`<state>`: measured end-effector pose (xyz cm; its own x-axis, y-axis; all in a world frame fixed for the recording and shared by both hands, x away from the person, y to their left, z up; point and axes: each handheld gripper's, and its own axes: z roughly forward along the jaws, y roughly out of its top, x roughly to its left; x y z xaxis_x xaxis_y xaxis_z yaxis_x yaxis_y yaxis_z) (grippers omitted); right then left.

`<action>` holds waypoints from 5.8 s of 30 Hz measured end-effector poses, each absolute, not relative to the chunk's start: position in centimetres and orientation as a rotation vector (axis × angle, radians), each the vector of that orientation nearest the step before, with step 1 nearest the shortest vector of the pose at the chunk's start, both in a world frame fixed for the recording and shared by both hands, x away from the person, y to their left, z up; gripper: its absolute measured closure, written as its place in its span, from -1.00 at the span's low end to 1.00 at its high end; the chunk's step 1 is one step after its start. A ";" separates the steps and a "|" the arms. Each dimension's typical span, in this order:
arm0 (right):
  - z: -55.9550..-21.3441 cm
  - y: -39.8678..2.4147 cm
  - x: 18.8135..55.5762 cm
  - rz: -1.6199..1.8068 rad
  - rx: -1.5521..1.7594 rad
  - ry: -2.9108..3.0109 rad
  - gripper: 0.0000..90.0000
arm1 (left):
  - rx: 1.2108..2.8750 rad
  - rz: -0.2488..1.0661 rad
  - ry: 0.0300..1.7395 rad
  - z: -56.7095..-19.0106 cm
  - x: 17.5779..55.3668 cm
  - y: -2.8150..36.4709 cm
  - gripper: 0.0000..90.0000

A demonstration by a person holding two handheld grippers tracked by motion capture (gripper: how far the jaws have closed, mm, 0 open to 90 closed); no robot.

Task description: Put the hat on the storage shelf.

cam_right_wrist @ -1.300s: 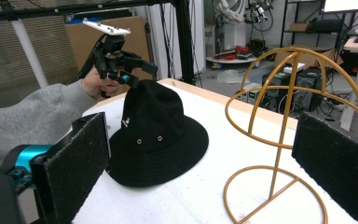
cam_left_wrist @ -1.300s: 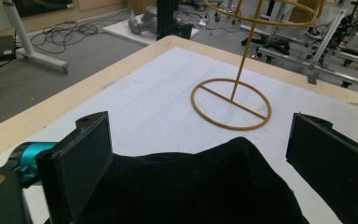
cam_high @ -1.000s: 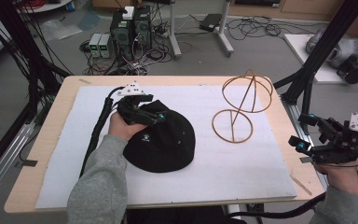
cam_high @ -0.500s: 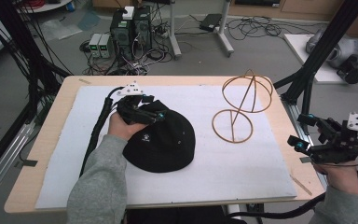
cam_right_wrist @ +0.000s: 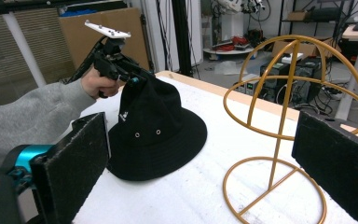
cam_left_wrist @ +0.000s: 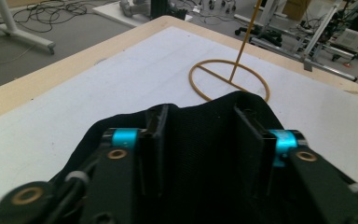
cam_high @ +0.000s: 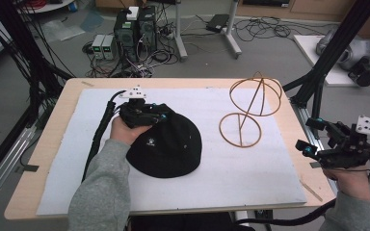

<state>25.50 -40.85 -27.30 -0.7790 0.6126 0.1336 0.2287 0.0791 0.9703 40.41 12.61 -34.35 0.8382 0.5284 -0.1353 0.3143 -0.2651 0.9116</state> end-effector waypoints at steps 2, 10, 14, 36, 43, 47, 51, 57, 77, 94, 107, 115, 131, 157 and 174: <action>-27.3 -40.9 25.5 1.753 0.838 2.053 -0.92 | 1.878 0.235 0.639 -34.4 40.4 12.6 0.51; -27.4 -40.8 25.5 1.755 0.843 2.058 -0.93 | 1.904 0.238 0.640 -34.5 40.5 12.5 0.90; -27.4 -40.9 25.6 1.753 0.841 2.055 -0.93 | 1.898 0.245 0.641 -34.5 40.4 12.5 0.90; -27.6 -40.6 25.9 1.758 0.837 2.071 -0.93 | 1.789 0.235 0.570 -30.6 38.6 14.9 0.91; -27.7 -40.4 26.3 1.771 0.833 2.077 -0.92 | 1.783 0.225 0.522 -27.9 37.8 15.0 0.91; -27.7 -40.3 26.5 1.776 0.831 2.079 -0.93 | 1.807 0.246 0.501 -26.5 37.3 14.7 0.91; -27.7 -40.4 26.6 1.781 0.825 2.080 -0.93 | 1.828 0.255 0.488 -25.2 37.0 14.6 0.91; -27.7 -40.6 26.9 1.784 0.833 2.074 -0.92 | 1.830 0.267 0.462 -23.2 36.7 14.7 0.90; -27.9 -41.1 26.9 1.798 0.820 2.074 -0.93 | 1.844 0.265 0.400 -18.1 37.1 13.9 0.90; -27.9 -41.1 26.6 1.793 0.827 2.074 -0.93 | 1.836 0.258 0.386 -16.3 37.5 13.4 0.90; -28.0 -41.5 25.5 1.763 0.846 2.080 -0.93 | 1.825 0.261 0.318 -13.5 38.1 10.8 0.90; -28.1 -41.7 24.7 1.743 0.852 2.087 -0.93 | 1.839 0.247 0.272 -12.1 39.1 8.2 0.90; -29.1 -41.1 24.1 1.673 0.856 2.157 -0.93 | 1.825 0.209 0.197 -10.2 42.5 2.4 0.90; -29.9 -40.9 20.3 1.635 0.847 2.163 -0.93 | 1.919 0.156 0.110 -10.0 47.8 -10.0 0.90; -30.2 -42.1 18.1 1.597 0.904 2.137 -0.93 | 1.935 0.172 0.112 -11.0 50.0 -13.2 0.90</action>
